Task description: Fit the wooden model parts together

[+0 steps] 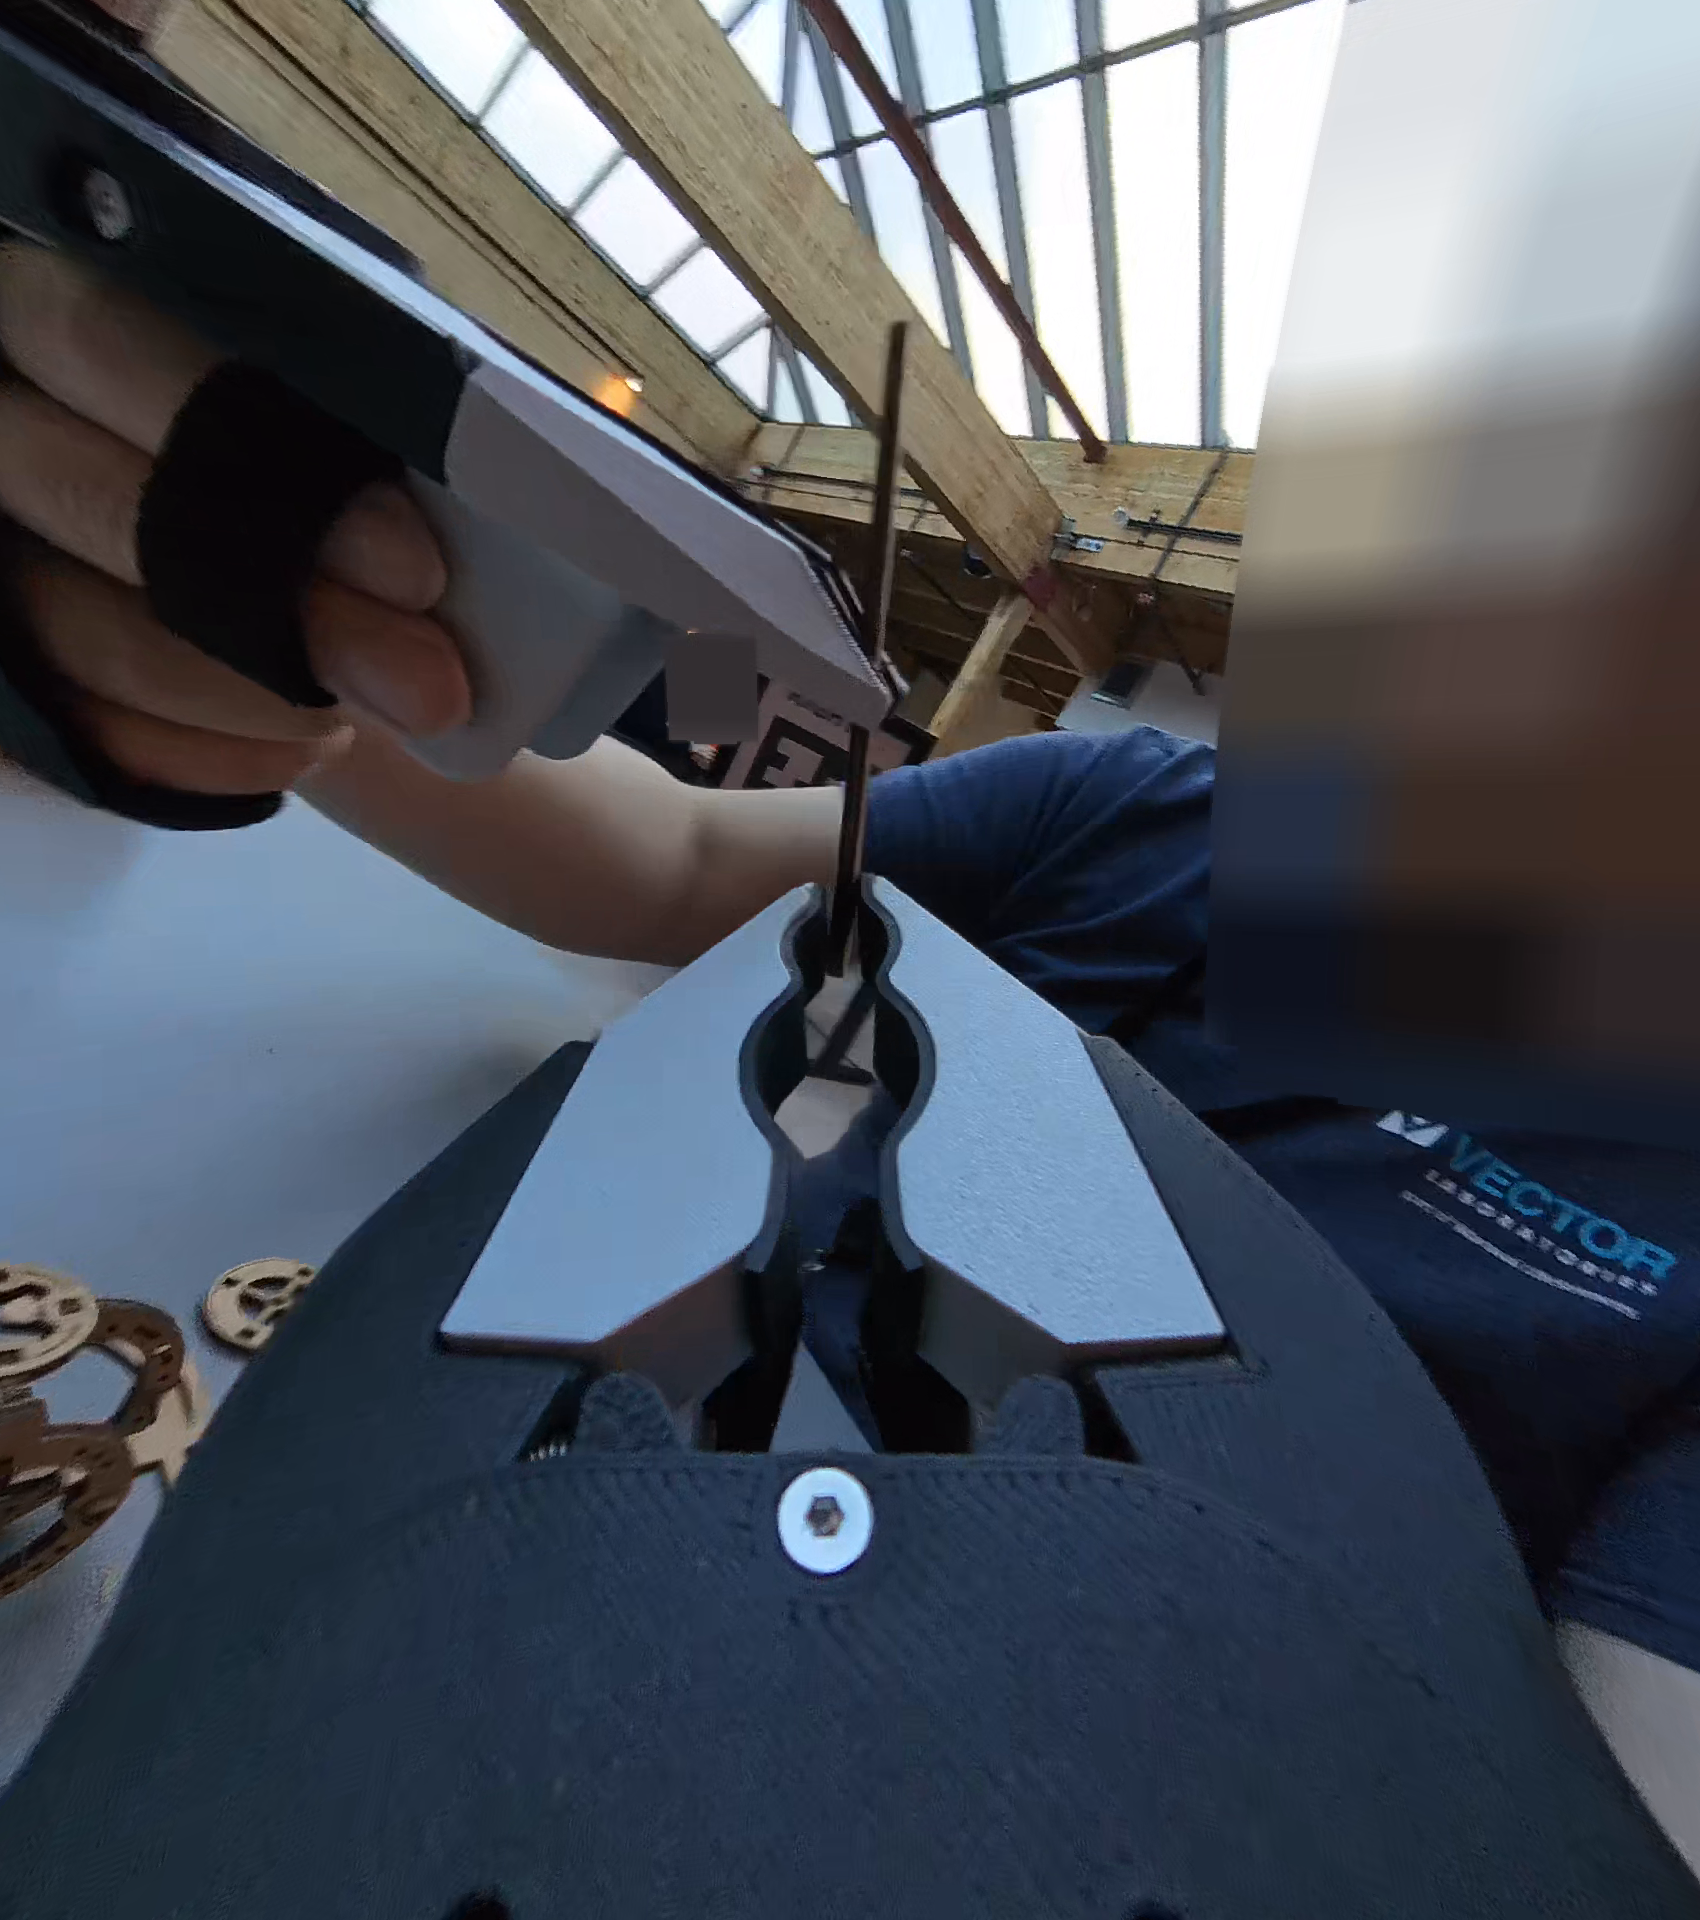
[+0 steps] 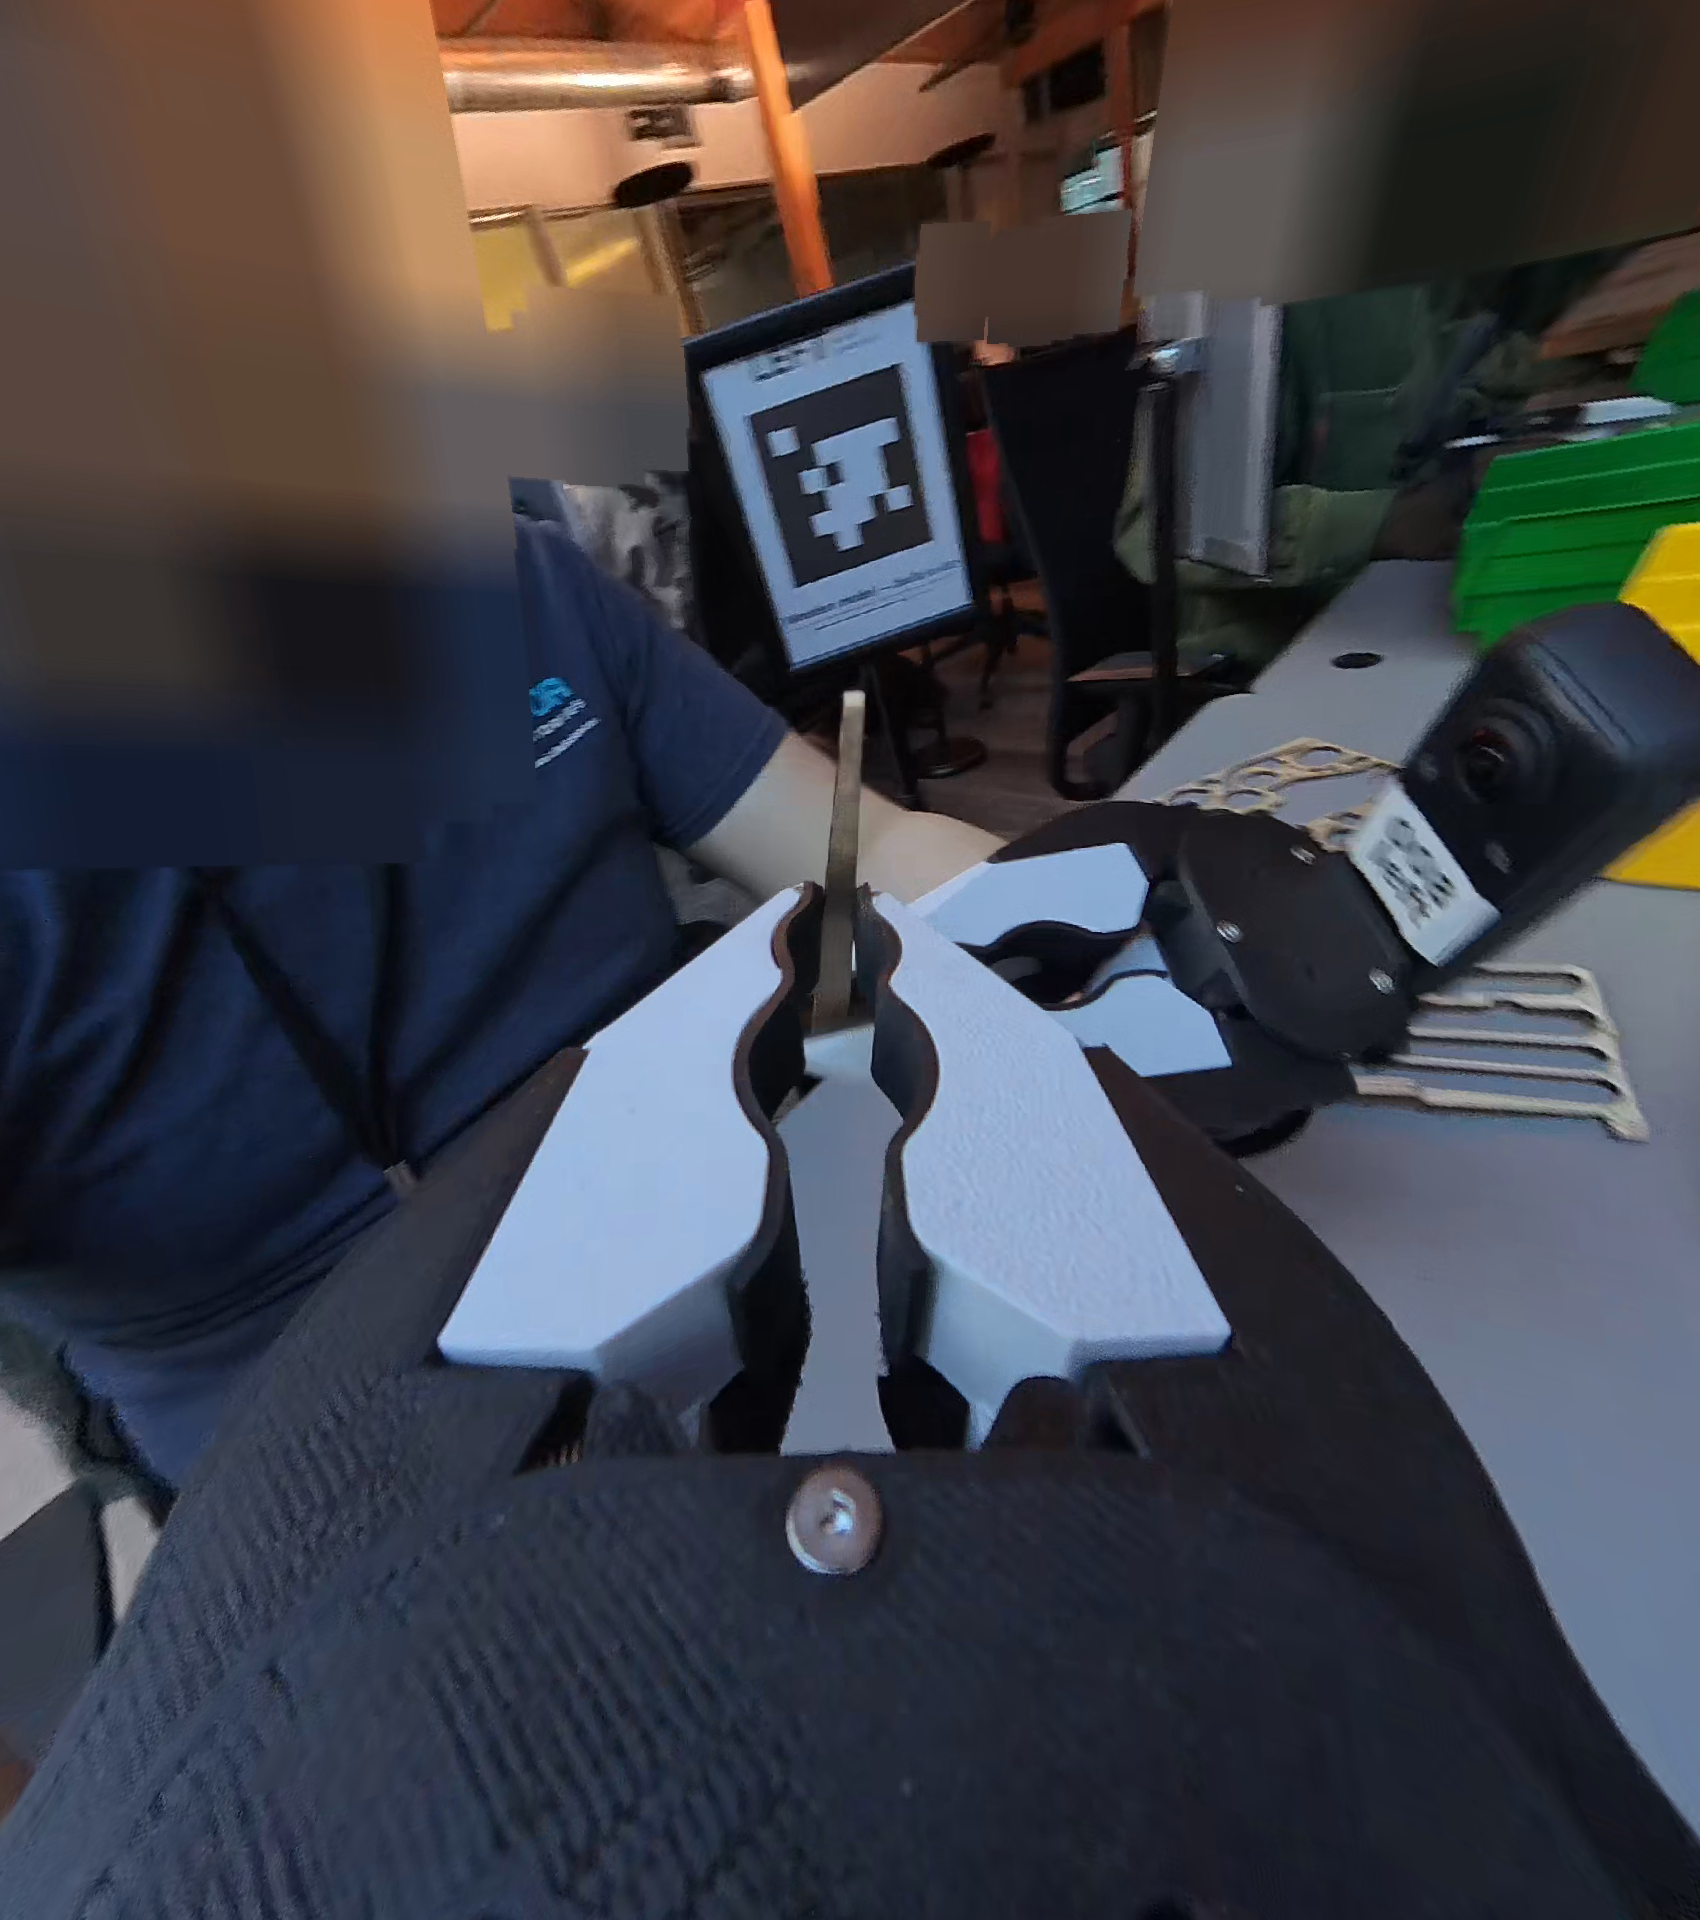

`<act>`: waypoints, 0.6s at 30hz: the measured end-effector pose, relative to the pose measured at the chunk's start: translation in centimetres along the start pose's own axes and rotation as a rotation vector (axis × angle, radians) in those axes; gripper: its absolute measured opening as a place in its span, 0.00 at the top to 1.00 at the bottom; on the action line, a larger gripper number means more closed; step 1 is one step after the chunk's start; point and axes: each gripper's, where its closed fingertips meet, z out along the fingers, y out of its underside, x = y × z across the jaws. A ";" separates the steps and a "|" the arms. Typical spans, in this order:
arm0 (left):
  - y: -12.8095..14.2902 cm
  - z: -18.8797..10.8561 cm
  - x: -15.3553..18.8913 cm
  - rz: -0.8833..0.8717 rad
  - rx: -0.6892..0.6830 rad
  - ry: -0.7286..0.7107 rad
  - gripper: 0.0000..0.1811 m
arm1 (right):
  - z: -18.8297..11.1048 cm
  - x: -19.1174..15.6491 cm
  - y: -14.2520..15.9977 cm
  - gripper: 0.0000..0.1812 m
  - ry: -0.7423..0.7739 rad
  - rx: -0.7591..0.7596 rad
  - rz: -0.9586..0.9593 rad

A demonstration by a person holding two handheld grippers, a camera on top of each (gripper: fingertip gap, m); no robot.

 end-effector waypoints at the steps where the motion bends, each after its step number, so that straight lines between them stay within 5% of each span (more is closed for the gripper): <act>1: -0.6 -0.4 -1.0 0.031 0.024 -0.083 0.92 | -0.5 0.8 0.1 0.98 0.069 0.002 0.020; 3: -2.0 -2.1 -2.9 0.140 0.078 -0.276 0.80 | -2.5 2.9 1.5 0.98 0.290 -0.029 0.055; 7: -3.7 -5.3 -4.0 0.351 0.101 -0.520 0.80 | -6.6 4.4 4.6 0.98 0.609 0.019 -0.018; 11: -2.1 -5.6 -5.5 0.424 -0.042 -0.623 0.80 | -7.9 4.6 7.6 0.98 0.679 0.024 -0.046; 18: -0.4 -5.2 -7.8 0.383 -0.098 -0.650 0.83 | -8.2 3.0 7.9 0.98 0.656 0.081 -0.081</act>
